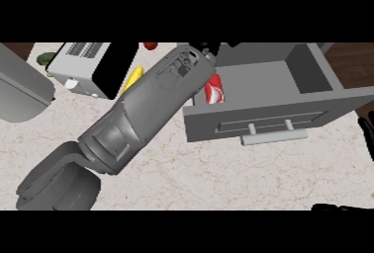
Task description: Pick up the can, place it into the drawer and close the drawer
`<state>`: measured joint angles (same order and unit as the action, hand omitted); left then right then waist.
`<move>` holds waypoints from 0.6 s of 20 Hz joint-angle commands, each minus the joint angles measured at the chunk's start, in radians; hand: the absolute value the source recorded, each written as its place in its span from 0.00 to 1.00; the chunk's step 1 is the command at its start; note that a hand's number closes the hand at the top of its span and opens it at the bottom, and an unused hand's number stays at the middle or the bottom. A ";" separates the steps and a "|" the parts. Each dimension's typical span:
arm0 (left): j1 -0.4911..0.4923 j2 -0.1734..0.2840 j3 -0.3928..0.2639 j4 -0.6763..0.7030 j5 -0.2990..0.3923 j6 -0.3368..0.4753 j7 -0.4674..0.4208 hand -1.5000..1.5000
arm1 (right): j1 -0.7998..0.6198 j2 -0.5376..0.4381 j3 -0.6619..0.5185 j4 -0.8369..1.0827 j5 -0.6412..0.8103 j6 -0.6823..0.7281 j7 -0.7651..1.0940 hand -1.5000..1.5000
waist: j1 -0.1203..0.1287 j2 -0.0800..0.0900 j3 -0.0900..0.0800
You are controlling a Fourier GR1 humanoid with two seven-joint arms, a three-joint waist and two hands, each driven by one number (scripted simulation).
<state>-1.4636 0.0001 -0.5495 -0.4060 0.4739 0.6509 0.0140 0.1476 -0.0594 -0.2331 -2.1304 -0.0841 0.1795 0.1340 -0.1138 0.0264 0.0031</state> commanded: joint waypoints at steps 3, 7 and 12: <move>0.038 0.000 -0.062 0.025 0.016 0.016 -0.056 1.00 | -0.073 -0.022 -0.015 0.036 0.000 -0.016 0.020 0.00 | 0.002 0.005 0.000; 0.015 0.000 -0.048 0.079 0.035 0.050 -0.051 0.00 | -0.026 -0.012 -0.015 0.009 -0.017 0.004 -0.002 0.00 | -0.010 0.005 0.000; 0.035 0.000 -0.085 0.040 0.067 0.110 -0.046 0.00 | -0.079 -0.009 0.022 0.025 0.015 -0.014 0.025 0.00 | -0.020 0.009 0.000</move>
<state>-1.4362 0.0002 -0.6121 -0.3561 0.5209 0.7207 -0.0371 0.1030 -0.0745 -0.2354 -2.1180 -0.0932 0.1800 0.1489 -0.1277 0.0321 0.0030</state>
